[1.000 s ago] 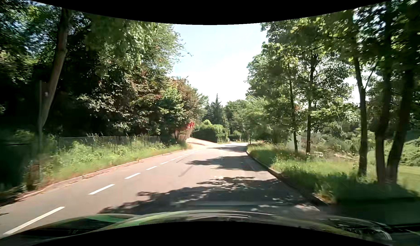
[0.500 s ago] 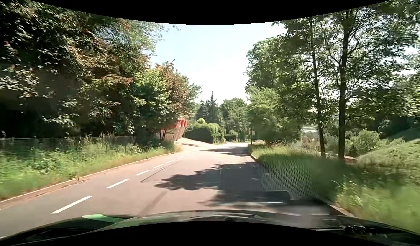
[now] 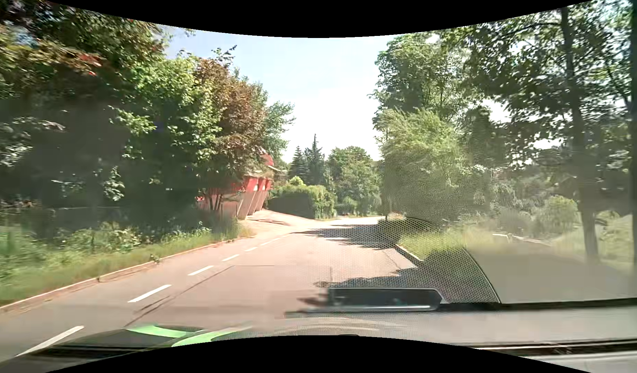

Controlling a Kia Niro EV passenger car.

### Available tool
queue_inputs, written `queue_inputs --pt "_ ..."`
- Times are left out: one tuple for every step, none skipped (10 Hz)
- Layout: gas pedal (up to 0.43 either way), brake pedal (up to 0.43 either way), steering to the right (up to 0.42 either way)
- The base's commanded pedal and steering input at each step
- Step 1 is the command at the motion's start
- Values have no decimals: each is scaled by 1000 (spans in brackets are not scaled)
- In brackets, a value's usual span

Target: Follow the waypoints while adhering to traffic rules and regulations

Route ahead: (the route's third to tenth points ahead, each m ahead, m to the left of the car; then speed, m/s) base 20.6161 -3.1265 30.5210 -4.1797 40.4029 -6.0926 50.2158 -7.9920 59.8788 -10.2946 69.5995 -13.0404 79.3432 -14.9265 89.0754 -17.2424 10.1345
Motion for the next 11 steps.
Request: queue_inputs --pt "0 128 23" --pt "0 128 28" --pt "0 122 34" --pt "0 116 39" --pt "0 110 41" --pt "0 110 41" --pt "0 110 41" --pt "0 110 41" --pt "0 152 41" --pt "0 183 41" --pt "0 195 41"
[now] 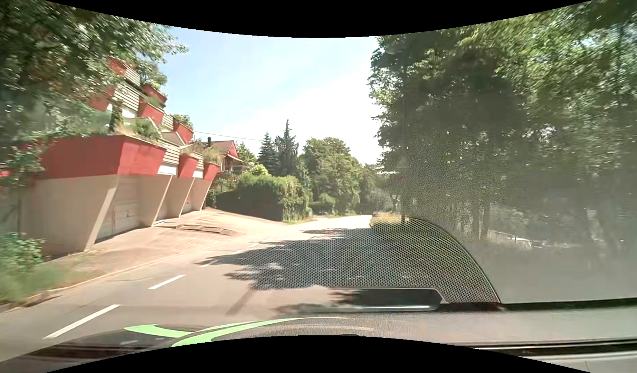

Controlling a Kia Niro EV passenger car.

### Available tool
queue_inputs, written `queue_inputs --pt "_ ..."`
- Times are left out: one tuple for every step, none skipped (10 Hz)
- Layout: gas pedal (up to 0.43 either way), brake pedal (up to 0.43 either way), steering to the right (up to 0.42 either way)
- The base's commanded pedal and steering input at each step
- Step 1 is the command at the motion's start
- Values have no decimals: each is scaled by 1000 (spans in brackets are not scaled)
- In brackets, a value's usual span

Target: Follow the waypoints while adhering to traffic rules and regulations

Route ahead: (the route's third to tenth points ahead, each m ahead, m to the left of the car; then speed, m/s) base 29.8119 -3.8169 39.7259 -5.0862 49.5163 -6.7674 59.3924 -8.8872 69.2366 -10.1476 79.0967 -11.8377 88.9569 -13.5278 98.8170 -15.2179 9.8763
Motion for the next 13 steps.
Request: queue_inputs --pt "0 201 41" --pt "0 201 41" --pt "0 201 39" --pt "0 195 36" --pt "0 195 33" --pt "0 195 33" --pt "0 195 31" --pt "0 189 28" --pt "0 183 20" --pt "0 165 14" --pt "0 159 12" --pt "0 152 12" --pt "0 146 13"
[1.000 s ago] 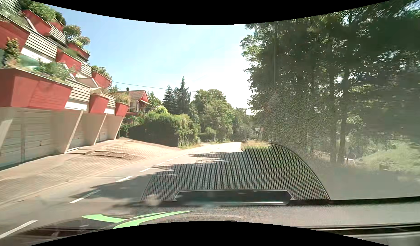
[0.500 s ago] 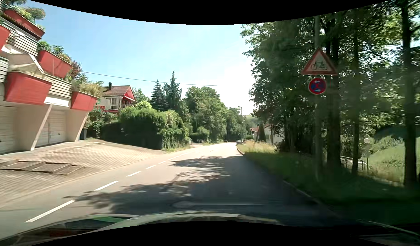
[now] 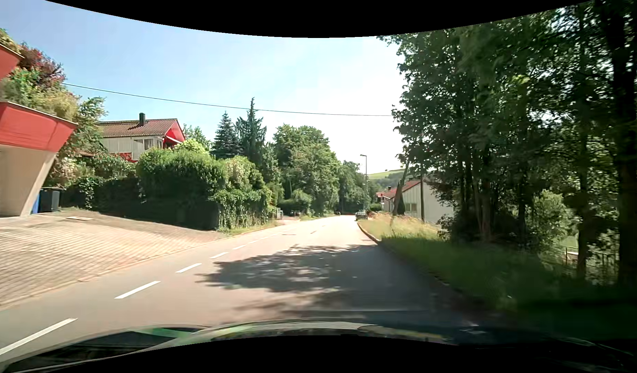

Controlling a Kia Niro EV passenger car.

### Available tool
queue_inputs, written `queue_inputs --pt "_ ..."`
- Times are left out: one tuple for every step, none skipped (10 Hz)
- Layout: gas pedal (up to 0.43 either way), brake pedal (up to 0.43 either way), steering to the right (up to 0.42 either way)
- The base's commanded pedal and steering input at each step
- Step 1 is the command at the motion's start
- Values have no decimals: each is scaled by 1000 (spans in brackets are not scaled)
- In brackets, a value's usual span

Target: Follow the waypoints while adhering to traffic rules and regulations

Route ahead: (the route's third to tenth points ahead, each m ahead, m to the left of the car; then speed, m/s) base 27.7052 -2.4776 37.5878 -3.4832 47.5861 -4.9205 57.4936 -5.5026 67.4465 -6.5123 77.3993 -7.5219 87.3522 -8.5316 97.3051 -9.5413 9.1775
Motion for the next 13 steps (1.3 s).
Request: queue_inputs --pt "0 146 12" --pt "0 146 13" --pt "0 146 13" --pt "0 152 13" --pt "0 146 12" --pt "0 146 14" --pt "0 152 14" --pt "0 146 14" --pt "0 146 15" --pt "0 152 15" --pt "0 146 15" --pt "0 152 16" --pt "0 146 15"
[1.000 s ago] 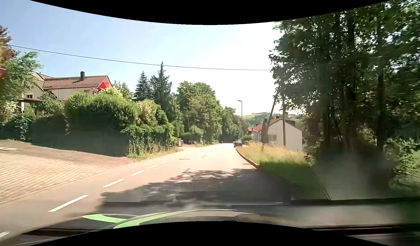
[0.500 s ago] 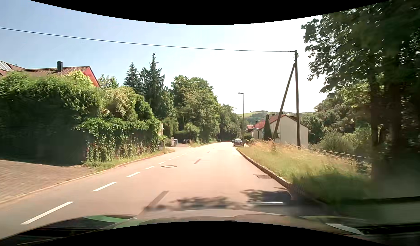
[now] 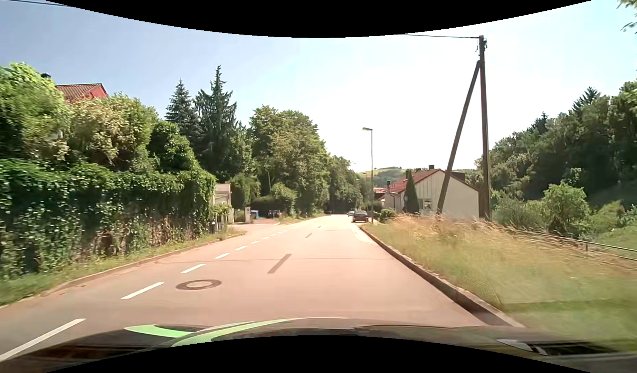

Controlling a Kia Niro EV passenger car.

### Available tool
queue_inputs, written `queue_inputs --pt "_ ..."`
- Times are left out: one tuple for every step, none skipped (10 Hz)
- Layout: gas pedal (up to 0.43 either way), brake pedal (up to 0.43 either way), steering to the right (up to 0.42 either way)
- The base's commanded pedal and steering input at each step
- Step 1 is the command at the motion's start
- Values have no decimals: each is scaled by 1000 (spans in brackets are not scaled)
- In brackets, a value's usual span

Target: Follow the waypoints while adhering to traffic rules and regulations

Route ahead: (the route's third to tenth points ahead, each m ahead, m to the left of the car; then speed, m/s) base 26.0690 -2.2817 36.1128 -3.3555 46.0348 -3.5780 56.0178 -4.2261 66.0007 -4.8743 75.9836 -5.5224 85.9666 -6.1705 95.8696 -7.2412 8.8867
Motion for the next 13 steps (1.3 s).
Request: queue_inputs --pt "0 140 13" --pt "0 134 6" --pt "0 128 3" --pt "0 128 4" --pt "0 128 6" --pt "0 128 7" --pt "0 128 7" --pt "0 128 7" --pt "0 128 7" --pt "0 128 7" --pt "0 128 7" --pt "0 122 7" --pt "0 122 6"
